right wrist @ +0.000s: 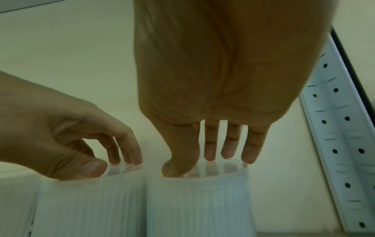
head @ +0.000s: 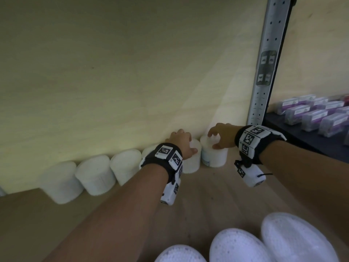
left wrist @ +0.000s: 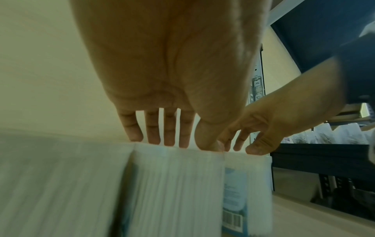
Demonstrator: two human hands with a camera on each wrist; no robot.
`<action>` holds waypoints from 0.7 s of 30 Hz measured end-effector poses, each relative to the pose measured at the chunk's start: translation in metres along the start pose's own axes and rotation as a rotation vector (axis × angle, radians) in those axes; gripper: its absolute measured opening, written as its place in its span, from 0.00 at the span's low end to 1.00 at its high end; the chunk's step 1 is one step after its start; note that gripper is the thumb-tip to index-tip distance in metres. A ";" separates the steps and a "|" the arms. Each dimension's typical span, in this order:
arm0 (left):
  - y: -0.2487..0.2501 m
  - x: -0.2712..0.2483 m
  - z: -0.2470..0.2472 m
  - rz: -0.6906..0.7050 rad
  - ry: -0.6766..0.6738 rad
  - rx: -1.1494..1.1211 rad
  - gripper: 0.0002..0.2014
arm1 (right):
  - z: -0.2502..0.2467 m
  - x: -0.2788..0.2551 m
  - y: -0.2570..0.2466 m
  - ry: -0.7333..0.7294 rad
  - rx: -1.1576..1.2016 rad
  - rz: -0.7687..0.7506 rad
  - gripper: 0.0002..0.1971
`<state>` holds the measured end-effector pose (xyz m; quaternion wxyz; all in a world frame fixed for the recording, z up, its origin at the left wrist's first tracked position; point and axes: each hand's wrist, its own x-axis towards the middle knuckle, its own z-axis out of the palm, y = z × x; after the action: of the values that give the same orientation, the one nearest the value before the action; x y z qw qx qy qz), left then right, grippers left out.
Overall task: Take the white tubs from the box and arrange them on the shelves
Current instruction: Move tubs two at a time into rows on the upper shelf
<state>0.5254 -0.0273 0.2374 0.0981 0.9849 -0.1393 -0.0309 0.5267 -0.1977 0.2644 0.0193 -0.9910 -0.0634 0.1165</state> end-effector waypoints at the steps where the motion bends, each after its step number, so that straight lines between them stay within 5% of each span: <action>1: 0.000 0.000 0.000 0.000 -0.001 0.000 0.24 | -0.002 -0.001 0.000 -0.017 0.001 -0.017 0.28; 5: 0.001 0.000 0.000 -0.006 -0.001 -0.006 0.24 | -0.006 0.000 0.002 -0.031 0.081 -0.059 0.27; 9: 0.000 0.000 0.001 -0.007 0.007 -0.015 0.25 | -0.002 0.002 0.000 0.102 0.118 -0.016 0.22; 14: 0.000 0.000 0.002 -0.014 0.010 -0.026 0.23 | 0.009 0.005 -0.001 0.069 0.031 0.035 0.29; 21: 0.001 0.000 0.002 -0.026 0.002 -0.031 0.23 | 0.008 0.002 0.001 0.074 0.049 -0.010 0.26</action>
<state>0.5247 -0.0287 0.2360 0.1133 0.9850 -0.1259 -0.0332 0.5272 -0.1982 0.2565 0.0465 -0.9935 -0.0646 0.0813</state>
